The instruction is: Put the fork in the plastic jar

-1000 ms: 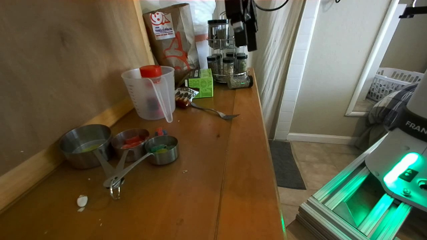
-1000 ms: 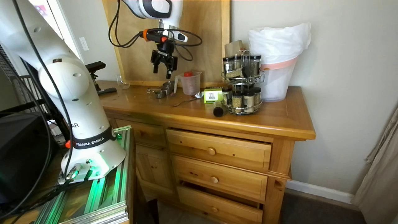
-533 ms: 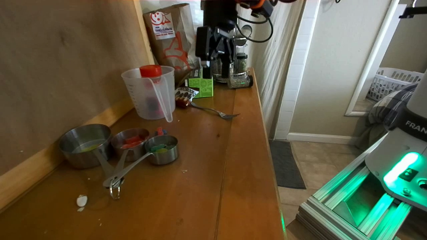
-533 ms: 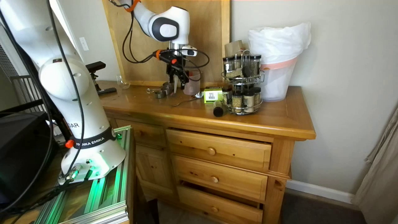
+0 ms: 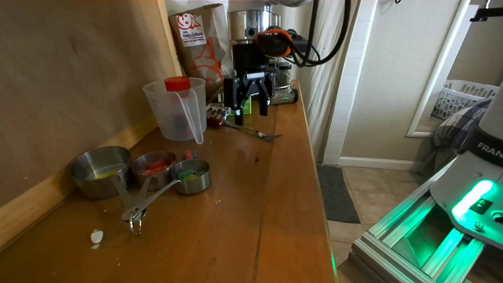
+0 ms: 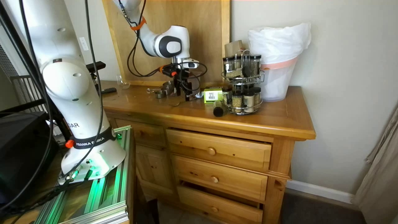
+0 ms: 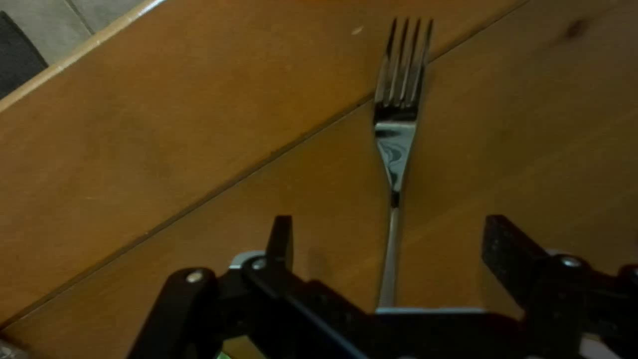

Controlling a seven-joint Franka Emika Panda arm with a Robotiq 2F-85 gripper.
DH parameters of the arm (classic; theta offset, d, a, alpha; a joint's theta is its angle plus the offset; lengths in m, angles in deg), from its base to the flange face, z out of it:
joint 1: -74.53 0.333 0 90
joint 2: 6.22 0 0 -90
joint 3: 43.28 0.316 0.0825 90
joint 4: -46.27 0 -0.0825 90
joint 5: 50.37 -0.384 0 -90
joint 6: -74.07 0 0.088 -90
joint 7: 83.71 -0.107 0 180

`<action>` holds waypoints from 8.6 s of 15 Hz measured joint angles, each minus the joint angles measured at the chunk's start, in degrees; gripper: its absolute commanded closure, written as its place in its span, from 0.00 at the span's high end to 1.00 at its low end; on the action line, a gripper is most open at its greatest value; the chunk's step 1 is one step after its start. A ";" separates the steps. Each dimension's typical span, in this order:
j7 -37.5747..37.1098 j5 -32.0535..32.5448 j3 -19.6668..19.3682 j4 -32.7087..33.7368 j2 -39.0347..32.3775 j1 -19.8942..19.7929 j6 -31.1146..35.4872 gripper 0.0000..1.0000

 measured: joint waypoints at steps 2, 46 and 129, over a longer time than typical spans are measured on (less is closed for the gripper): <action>-5.60 4.45 0.00 0.03 -0.88 0.04 0.40 0.63; 24.98 -21.08 -1.75 -0.87 18.47 9.64 16.42 0.02; 144.66 -136.13 -40.36 16.17 4.71 53.85 35.54 1.00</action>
